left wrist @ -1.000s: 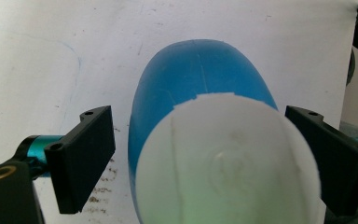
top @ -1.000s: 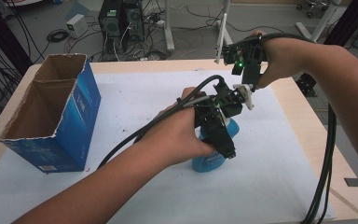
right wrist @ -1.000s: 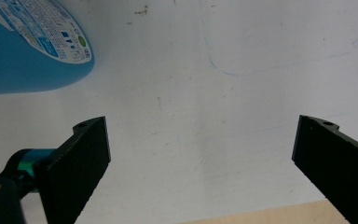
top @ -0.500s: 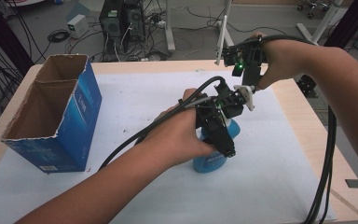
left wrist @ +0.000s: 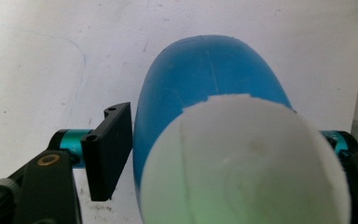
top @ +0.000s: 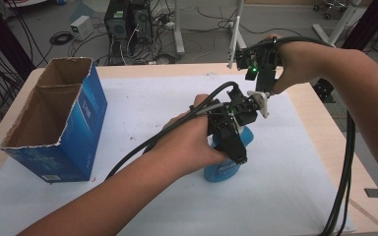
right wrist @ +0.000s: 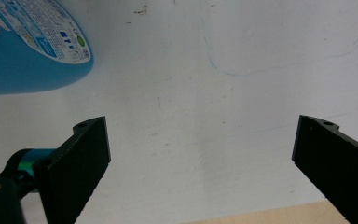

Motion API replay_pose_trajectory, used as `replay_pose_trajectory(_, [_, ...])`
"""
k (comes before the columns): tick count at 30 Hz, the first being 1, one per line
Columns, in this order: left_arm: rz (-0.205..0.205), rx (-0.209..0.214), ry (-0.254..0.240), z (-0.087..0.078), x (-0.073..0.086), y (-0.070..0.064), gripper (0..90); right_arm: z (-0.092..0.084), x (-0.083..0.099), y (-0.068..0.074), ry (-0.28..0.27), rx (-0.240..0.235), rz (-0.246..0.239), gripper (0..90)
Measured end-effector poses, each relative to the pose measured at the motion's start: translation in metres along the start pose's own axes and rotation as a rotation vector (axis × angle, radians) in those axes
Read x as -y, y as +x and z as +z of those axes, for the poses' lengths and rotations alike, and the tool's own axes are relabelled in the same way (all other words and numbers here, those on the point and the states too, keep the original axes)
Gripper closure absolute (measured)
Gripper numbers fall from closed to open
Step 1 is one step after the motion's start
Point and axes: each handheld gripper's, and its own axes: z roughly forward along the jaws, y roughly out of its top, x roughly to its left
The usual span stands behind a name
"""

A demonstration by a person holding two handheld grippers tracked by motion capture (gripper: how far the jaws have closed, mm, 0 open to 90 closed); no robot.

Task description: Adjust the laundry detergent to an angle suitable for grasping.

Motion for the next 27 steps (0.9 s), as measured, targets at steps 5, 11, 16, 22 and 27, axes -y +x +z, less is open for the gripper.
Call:
replay_pose_trajectory(5, [0.001,0.0,-0.002,0.0,-0.0004,-0.0004,30.6,0.0003,-0.001,0.0003,0.0,0.0,-0.001,3.3])
replay_pose_trajectory(11, [0.007,-0.004,0.004,0.0032,-0.0001,-0.0034,34.6,0.001,-0.0014,0.0008,0.004,0.004,0.001,3.3])
replay_pose_trajectory(16, [-0.007,0.006,0.0,0.0027,0.0003,-0.0022,37.8,0.0005,-0.0006,0.0011,0.005,0.005,0.002,3.3])
replay_pose_trajectory(22, [-0.013,0.002,0.0,0.0025,0.0007,-0.003,38.8,0.0009,0.0009,0.0005,0.002,0.006,0.001,3.3])
replay_pose_trajectory(27, [-0.004,0.002,-0.001,0.0003,0.0017,-0.0033,39.0,0.0022,0.0002,0.0023,0.004,0.004,0.011,3.3])
